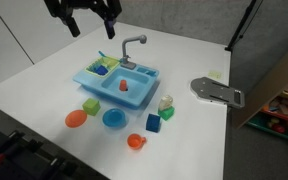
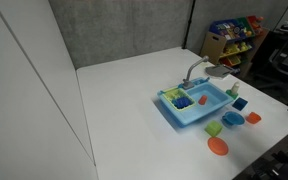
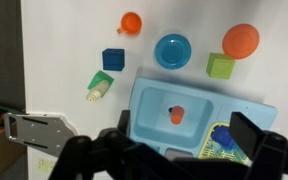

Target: Put the light green object on the sink

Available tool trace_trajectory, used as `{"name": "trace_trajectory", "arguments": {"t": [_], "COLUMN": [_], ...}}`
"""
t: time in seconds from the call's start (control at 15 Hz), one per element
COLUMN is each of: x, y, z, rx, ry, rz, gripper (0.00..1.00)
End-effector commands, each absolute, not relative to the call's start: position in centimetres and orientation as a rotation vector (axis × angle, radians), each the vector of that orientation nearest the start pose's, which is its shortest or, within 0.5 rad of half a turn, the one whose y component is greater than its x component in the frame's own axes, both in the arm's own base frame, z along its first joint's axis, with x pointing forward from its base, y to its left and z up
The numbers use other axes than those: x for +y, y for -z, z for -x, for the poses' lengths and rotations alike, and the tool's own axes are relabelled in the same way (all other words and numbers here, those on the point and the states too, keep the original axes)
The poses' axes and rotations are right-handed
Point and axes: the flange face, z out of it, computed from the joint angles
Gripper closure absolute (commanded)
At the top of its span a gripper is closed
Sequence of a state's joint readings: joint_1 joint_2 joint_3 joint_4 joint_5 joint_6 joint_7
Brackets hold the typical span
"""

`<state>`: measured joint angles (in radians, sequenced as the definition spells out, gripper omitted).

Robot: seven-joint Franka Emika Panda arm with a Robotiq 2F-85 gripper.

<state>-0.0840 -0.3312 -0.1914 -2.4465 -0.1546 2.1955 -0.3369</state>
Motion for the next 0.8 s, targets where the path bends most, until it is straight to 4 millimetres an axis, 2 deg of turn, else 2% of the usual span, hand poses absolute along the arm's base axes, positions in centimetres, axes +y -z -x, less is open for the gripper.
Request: {"name": "trace_trajectory", "arguments": {"t": [0.0,0.33,0.73], "x": [-11.4,-9.6,-6.6], "y": [-40.8,-35.9,-30.1], "z": [-43.4,-42.7,-42.2], "rx": [-0.237,-0.249,-0.172], "ry": [-0.026,-0.105,-0.055], "rz": [3.183,3.159,3.122], "gripper": [0.00,0.00,0.00]}}
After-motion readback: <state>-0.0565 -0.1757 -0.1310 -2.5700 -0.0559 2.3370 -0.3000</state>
